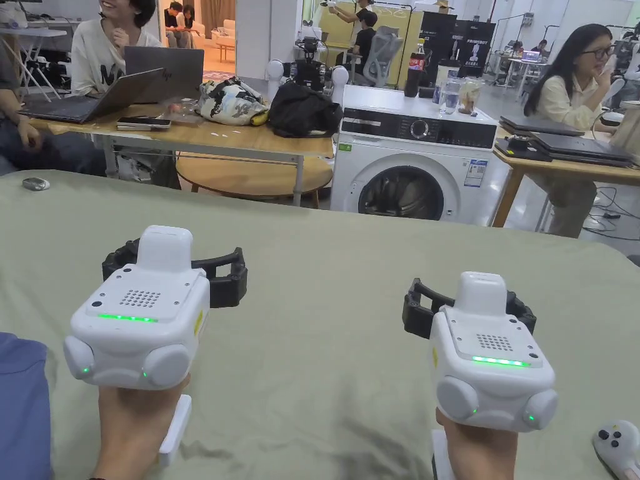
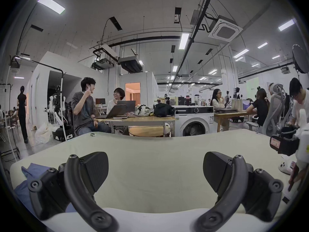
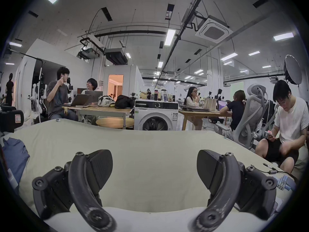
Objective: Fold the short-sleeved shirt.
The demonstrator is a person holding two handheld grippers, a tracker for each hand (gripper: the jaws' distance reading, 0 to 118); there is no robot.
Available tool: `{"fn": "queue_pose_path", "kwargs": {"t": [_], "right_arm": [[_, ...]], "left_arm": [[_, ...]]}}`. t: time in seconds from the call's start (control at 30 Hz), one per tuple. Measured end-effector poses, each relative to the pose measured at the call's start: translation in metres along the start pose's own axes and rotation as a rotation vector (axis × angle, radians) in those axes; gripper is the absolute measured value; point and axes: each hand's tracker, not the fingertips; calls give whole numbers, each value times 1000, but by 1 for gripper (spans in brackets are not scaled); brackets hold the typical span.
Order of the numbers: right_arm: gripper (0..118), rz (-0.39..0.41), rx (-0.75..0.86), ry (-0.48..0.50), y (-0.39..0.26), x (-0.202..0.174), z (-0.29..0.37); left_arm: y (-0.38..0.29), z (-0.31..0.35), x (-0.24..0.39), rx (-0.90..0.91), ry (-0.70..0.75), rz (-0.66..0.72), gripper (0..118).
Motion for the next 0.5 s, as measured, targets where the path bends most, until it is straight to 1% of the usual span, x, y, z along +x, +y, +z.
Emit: {"fn": "queue_pose_path", "kwargs": {"t": [0.3, 0.5], "right_arm": [[104, -7, 3, -11, 1, -1, 3], [104, -5, 3, -17, 2, -1, 4]], "left_arm": [[-2, 1, 6, -14, -7, -26, 113], [3, 4, 11, 6, 19, -55, 113]]}}
